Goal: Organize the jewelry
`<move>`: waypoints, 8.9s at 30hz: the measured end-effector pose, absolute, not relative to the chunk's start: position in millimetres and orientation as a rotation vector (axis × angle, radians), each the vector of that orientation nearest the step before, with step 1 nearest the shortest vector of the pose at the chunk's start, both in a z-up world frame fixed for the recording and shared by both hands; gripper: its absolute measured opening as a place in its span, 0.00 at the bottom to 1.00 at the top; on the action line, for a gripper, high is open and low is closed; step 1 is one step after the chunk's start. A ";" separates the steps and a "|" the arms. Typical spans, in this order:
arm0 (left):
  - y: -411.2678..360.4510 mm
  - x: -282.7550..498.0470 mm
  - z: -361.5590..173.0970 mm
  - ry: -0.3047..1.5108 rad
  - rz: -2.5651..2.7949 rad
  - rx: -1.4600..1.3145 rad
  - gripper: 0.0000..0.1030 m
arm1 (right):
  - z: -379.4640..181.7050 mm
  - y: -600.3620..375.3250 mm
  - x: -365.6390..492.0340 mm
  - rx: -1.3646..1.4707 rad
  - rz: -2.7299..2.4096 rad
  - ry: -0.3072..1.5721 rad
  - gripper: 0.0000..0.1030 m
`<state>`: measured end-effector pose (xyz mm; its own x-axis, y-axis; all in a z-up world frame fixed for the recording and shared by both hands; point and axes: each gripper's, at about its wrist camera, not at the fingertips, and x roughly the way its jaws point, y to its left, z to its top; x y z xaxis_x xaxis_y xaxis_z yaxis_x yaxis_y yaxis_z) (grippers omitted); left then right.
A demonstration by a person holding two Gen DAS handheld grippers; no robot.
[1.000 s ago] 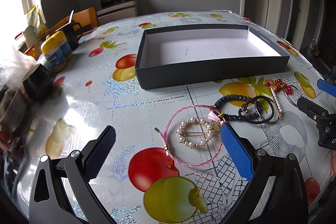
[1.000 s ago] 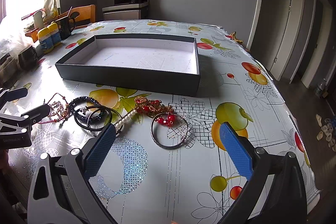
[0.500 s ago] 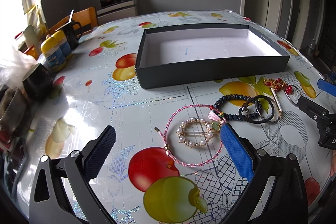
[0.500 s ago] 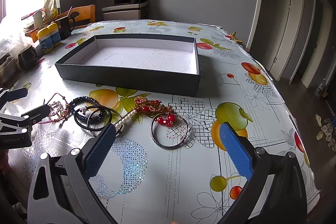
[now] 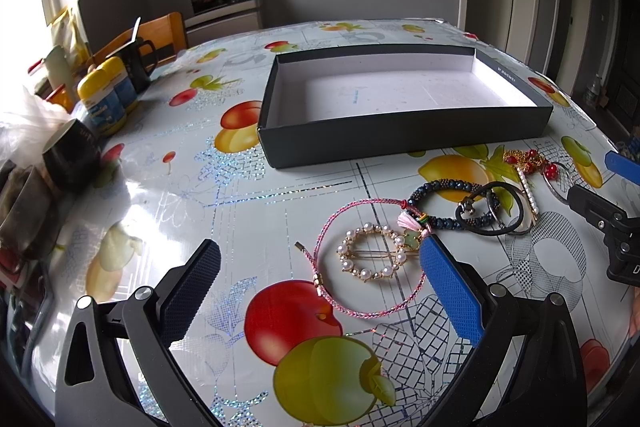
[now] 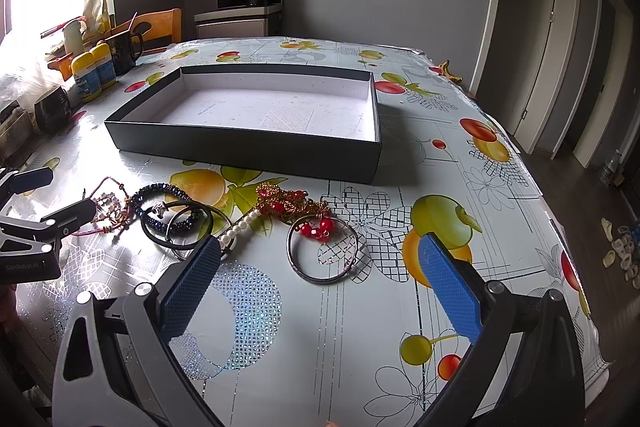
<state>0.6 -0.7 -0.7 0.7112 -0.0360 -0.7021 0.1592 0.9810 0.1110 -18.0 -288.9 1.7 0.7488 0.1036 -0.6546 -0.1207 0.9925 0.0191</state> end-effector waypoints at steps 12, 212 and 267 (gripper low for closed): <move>-1.7 -0.3 -1.9 0.775 -0.110 0.164 0.98 | 1.4 -288.9 -17.7 -0.026 0.123 0.714 0.95; -11.6 100.5 69.9 0.686 -0.311 0.166 0.90 | 70.4 -327.0 64.7 0.043 0.185 0.616 0.95; -13.8 28.6 -17.1 0.892 -0.448 0.252 0.73 | -12.6 -318.6 7.2 0.009 0.348 0.857 0.80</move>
<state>28.6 -13.8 -17.1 0.5442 -0.2704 -0.7942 0.4757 0.8792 0.0266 7.2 -318.6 -12.6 0.6015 0.3043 -0.7386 -0.2968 0.9435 0.1470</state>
